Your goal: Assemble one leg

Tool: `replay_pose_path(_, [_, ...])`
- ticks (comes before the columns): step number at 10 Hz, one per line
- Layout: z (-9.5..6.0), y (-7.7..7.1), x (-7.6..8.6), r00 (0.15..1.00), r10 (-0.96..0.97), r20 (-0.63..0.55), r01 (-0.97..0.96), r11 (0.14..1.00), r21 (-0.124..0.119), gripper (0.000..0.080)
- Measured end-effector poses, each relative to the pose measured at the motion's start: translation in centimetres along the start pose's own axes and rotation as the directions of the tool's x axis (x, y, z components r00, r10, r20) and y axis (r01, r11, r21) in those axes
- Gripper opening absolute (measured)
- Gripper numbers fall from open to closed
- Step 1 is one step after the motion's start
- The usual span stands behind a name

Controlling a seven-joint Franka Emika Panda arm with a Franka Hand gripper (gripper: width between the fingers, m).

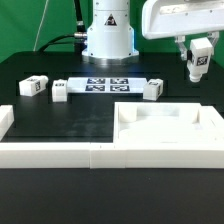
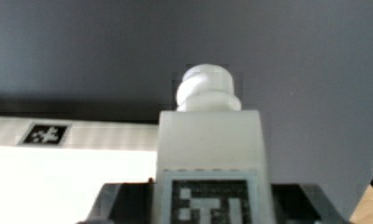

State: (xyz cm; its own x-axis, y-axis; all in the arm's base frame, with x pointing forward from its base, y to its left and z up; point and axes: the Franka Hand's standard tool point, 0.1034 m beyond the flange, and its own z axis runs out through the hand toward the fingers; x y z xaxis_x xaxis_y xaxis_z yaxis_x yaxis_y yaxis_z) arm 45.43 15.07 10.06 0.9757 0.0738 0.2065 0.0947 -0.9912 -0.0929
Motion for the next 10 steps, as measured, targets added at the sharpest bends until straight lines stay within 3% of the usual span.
replay_pose_path(2, [0.0, 0.2, 0.1, 1.0, -0.006, -0.001, 0.006, 1.0, -0.001, 0.0287])
replay_pose_path(3, [-0.5, 1.5, 1.0, 0.998, -0.068, 0.003, 0.068, 0.998, -0.01, 0.0287])
replay_pose_path(5, [-0.8, 3.7, 3.9, 0.989, -0.147, -0.027, 0.146, 0.989, -0.023, 0.0287])
replay_pose_path(7, [-1.0, 4.8, 7.4, 0.976, -0.212, -0.051, 0.211, 0.977, -0.031, 0.0287])
replay_pose_path(10, [-0.8, 4.8, 7.4, 0.973, -0.215, -0.083, 0.212, 0.976, -0.038, 0.0287])
